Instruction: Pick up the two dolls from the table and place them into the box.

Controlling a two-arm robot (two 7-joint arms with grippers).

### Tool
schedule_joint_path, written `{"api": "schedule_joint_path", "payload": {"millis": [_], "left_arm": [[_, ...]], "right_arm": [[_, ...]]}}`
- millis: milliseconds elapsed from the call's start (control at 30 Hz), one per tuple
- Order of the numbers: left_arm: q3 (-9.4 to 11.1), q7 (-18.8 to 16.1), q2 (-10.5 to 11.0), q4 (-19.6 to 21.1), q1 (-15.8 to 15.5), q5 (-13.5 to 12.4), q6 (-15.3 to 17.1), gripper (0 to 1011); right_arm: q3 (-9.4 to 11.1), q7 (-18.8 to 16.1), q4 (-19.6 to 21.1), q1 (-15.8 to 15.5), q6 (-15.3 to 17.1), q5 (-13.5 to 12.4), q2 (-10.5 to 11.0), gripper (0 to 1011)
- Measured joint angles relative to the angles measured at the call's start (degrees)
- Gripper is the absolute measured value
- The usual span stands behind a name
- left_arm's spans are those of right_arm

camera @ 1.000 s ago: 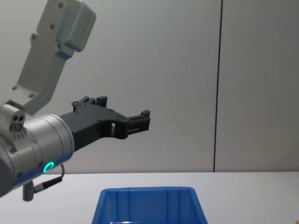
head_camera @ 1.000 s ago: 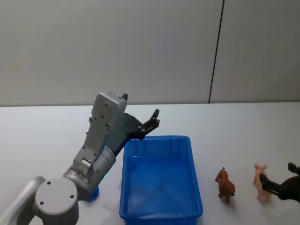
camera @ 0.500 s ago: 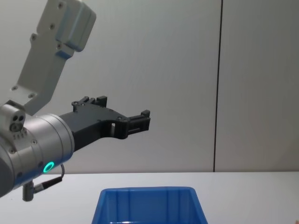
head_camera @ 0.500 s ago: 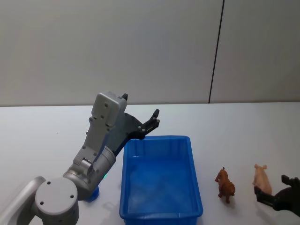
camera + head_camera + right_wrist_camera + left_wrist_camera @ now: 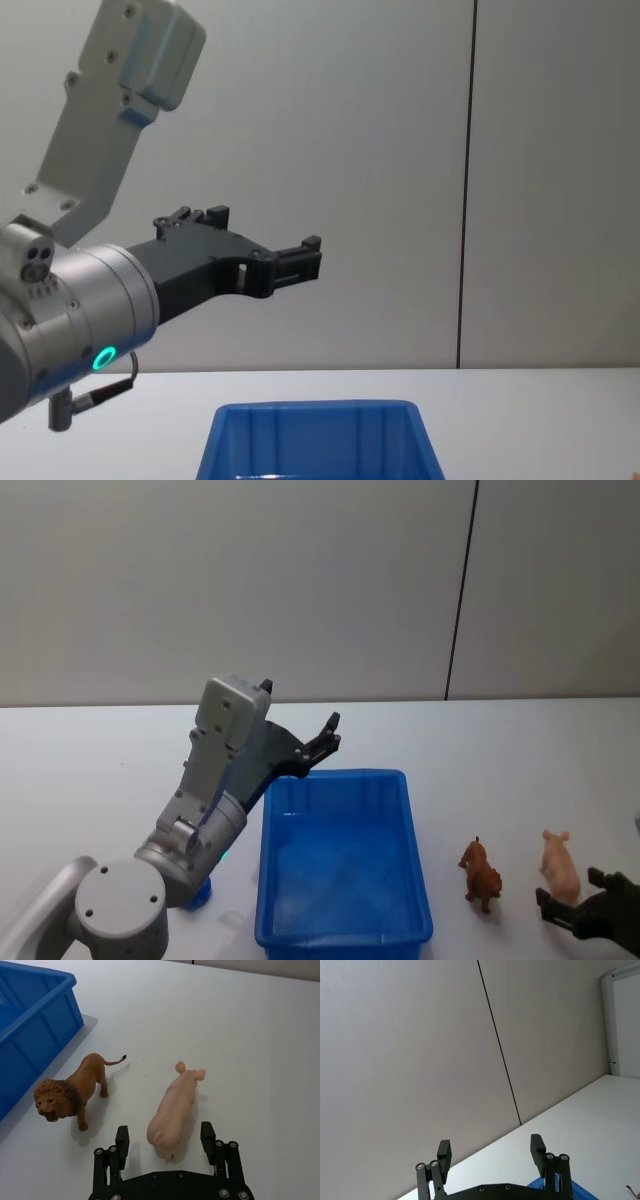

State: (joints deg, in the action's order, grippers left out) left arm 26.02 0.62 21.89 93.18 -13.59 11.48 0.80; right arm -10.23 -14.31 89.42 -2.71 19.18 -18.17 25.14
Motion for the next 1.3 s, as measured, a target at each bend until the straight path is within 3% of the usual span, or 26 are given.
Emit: {"api": "schedule_joint_path", "payload": {"millis": [633, 1067, 1300], "left_arm": [[0.0, 0.0, 0.0, 0.0, 0.0, 0.0, 0.0, 1001], [0.0, 0.0, 0.0, 0.0, 0.0, 0.0, 0.0, 1001], [0.0, 0.0, 0.0, 0.0, 0.0, 0.0, 0.0, 1001]], "right_arm": [[-0.7, -0.4, -2.1, 1.4, 0.0, 0.4, -1.2, 358], [-0.6, -0.6, -1.0, 1.9, -4.2, 1.4, -1.2, 351], [-0.5, -3.4, 0.8, 2.9, -7.5, 2.2, -1.1, 350]]}}
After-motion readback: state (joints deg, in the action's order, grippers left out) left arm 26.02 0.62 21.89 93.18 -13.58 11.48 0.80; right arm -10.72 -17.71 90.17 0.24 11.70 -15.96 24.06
